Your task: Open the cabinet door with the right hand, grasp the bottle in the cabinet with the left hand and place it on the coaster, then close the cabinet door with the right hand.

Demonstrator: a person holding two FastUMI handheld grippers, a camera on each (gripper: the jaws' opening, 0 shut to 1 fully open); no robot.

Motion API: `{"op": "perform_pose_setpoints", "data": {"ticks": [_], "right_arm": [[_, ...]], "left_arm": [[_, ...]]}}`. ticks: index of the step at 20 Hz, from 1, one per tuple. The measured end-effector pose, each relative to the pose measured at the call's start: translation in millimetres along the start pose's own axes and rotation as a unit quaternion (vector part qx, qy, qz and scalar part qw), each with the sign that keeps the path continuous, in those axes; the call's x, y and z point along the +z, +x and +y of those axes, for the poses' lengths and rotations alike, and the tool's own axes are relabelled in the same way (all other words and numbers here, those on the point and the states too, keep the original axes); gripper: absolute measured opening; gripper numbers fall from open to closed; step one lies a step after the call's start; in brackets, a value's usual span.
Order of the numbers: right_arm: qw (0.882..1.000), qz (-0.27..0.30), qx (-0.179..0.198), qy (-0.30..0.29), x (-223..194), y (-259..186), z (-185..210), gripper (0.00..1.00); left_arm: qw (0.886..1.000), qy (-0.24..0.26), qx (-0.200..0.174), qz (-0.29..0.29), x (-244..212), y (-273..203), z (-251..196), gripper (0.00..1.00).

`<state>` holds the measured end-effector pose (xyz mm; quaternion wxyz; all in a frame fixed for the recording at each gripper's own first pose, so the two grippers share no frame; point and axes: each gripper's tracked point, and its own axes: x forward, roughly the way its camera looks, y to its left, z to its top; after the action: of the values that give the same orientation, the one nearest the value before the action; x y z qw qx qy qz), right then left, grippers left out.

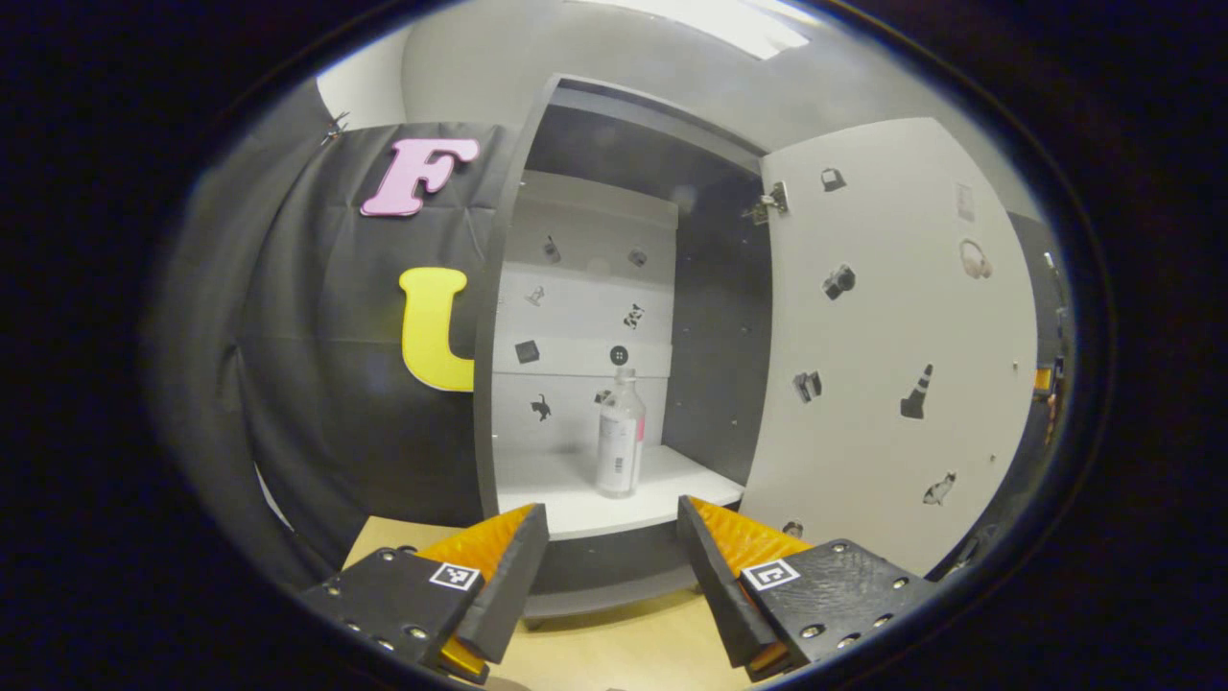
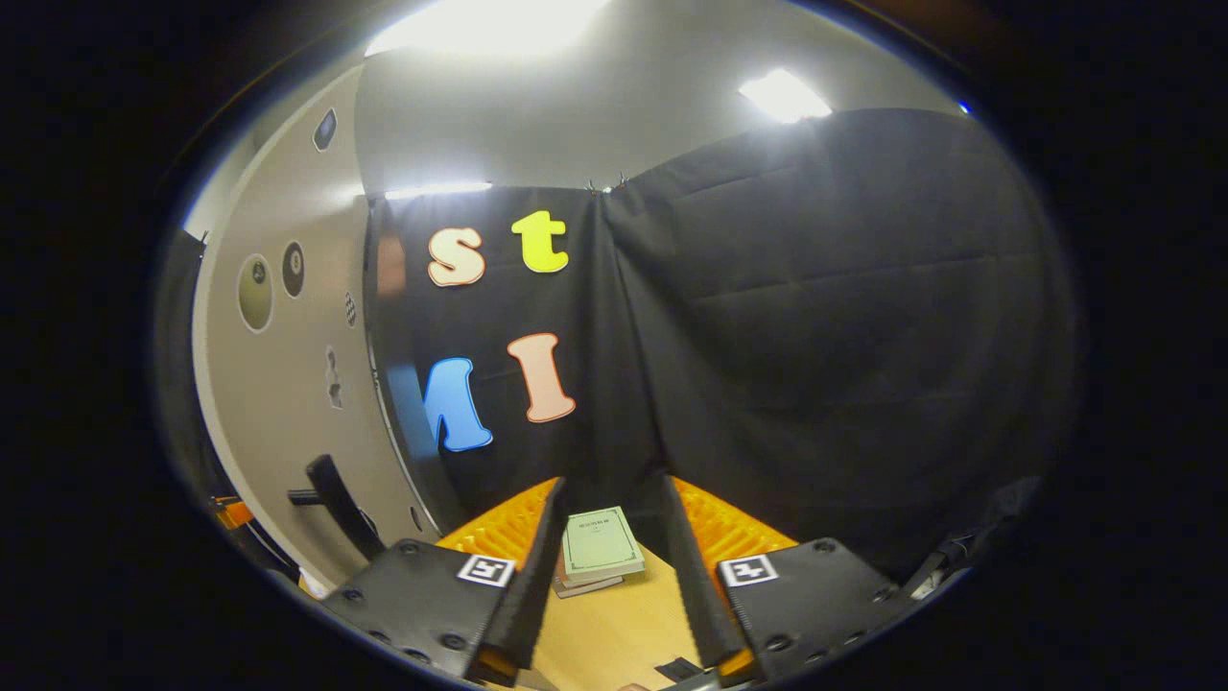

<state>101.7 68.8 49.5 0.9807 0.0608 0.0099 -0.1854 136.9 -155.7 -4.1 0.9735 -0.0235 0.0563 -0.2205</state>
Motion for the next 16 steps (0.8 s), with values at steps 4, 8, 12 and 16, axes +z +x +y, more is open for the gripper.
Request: {"op": "perform_pose_setpoints", "data": {"ticks": [4,8,12,16], "right_arm": [[1.000,0.025,0.002,0.008,-15.9,43.7,-3.4,0.92],[0.999,0.032,-0.001,-0.022,-26.5,77.7,-6.8,0.92],[0.998,0.052,0.006,-0.027,-38.3,107.8,-5.7,0.98],[0.997,0.064,0.011,-0.034,-47.7,132.4,-8.1,0.98]], "left_arm": [[1.000,-0.012,0.012,-0.006,13.2,40.8,1.4,0.82],[1.000,-0.021,0.021,0.001,13.4,91.2,-5.7,0.82],[0.999,-0.015,0.030,0.011,0.4,143.7,-4.4,0.82],[0.999,-0.011,0.033,0.017,-12.3,189.5,-4.9,0.82]]}}
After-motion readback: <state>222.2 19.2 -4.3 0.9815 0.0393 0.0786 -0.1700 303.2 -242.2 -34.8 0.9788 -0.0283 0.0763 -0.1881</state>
